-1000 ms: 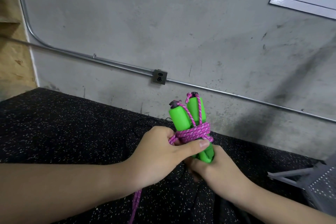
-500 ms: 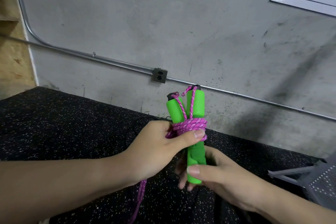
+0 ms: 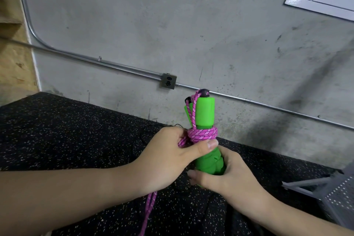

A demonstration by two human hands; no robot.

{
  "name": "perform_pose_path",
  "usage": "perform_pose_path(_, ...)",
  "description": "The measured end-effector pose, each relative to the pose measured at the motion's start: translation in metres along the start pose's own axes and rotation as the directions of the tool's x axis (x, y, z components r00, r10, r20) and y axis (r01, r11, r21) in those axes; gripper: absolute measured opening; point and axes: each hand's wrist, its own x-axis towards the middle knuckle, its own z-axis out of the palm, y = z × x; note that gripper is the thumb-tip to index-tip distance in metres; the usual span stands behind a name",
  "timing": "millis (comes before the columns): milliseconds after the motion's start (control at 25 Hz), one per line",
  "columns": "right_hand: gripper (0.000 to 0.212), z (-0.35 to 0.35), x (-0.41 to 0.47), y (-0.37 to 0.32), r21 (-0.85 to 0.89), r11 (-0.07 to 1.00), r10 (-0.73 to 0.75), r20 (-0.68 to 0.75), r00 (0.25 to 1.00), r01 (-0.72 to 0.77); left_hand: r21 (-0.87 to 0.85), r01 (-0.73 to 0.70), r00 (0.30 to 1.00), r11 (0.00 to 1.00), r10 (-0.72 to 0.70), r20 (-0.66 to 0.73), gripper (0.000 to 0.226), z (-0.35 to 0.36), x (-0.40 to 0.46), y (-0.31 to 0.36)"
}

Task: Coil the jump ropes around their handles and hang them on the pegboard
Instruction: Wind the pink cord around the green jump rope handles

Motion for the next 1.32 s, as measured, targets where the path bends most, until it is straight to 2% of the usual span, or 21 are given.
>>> perform_pose_path(160,0.033,-0.01,-0.003,-0.012,0.225,0.974,-0.015,0.167,0.986,-0.023,-0.139,-0.007,0.997,0.99,0.018,0.077,0.038,-0.001,0.0,0.003)
perform_pose_path(280,0.032,-0.012,-0.001,-0.011,0.268,0.963,-0.016,0.196,0.981,-0.038,-0.141,-0.012,0.998,0.99,0.021,0.059,0.032,0.008,-0.002,0.006)
perform_pose_path(360,0.025,-0.008,0.0,-0.01,0.301,0.953,-0.013,0.177,0.984,-0.041,-0.189,0.012,0.998,0.982,0.001,0.065,0.031,0.011,-0.004,0.013)
perform_pose_path(440,0.02,-0.006,0.001,-0.009,0.296,0.955,-0.021,0.09,0.996,-0.007,-0.235,0.031,0.997,0.971,-0.012,0.082,0.03,0.007,-0.005,0.008)
perform_pose_path(560,0.021,-0.001,0.004,-0.003,0.13,0.988,-0.075,-0.059,0.995,0.083,-0.251,0.033,0.997,0.967,-0.013,0.08,0.03,0.002,-0.003,0.006)
perform_pose_path(640,0.018,0.002,0.005,-0.003,0.109,0.992,-0.059,-0.059,0.997,0.065,-0.229,0.039,0.998,0.973,-0.025,0.064,0.033,0.002,-0.003,0.004)
perform_pose_path(720,0.013,-0.001,0.005,-0.007,0.23,0.972,0.031,0.086,0.996,-0.05,-0.241,0.042,0.998,0.97,-0.027,0.065,0.034,0.0,-0.002,0.003)
perform_pose_path(800,0.02,-0.011,0.004,-0.013,0.401,0.882,0.115,0.324,0.939,-0.247,-0.239,0.061,0.992,0.969,-0.032,0.121,0.03,0.004,-0.003,0.001)
perform_pose_path(880,0.02,-0.018,0.002,-0.017,0.457,0.826,0.112,0.438,0.892,-0.328,-0.213,0.046,0.99,0.976,-0.016,0.141,0.022,0.005,-0.004,0.005)
perform_pose_path(920,0.013,-0.018,0.002,-0.018,0.435,0.849,0.099,0.424,0.9,-0.298,-0.234,0.045,0.991,0.971,-0.014,0.13,0.019,0.004,-0.002,0.003)
perform_pose_path(1000,0.007,-0.015,0.001,-0.019,0.315,0.932,0.079,0.308,0.948,-0.18,-0.21,0.016,0.991,0.978,0.012,0.131,0.02,0.0,0.001,0.001)
perform_pose_path(1080,0.014,-0.011,0.003,-0.017,0.134,0.99,0.032,0.149,0.988,-0.053,-0.228,0.031,0.995,0.973,-0.01,0.095,0.018,-0.004,0.002,0.001)
perform_pose_path(1160,0.023,-0.009,0.005,-0.015,0.018,1.0,0.001,0.026,1.0,-0.002,-0.233,0.035,0.997,0.972,-0.018,0.075,0.017,-0.005,0.0,0.003)
perform_pose_path(1240,0.027,-0.006,0.005,-0.012,-0.017,0.999,0.029,0.008,1.0,-0.029,-0.227,0.039,0.998,0.973,-0.028,0.051,0.015,-0.003,-0.003,0.005)
perform_pose_path(1320,0.019,-0.003,0.003,-0.014,0.056,0.995,0.079,0.089,0.993,-0.084,-0.196,0.019,1.0,0.98,-0.018,0.01,0.018,-0.005,-0.004,0.0)
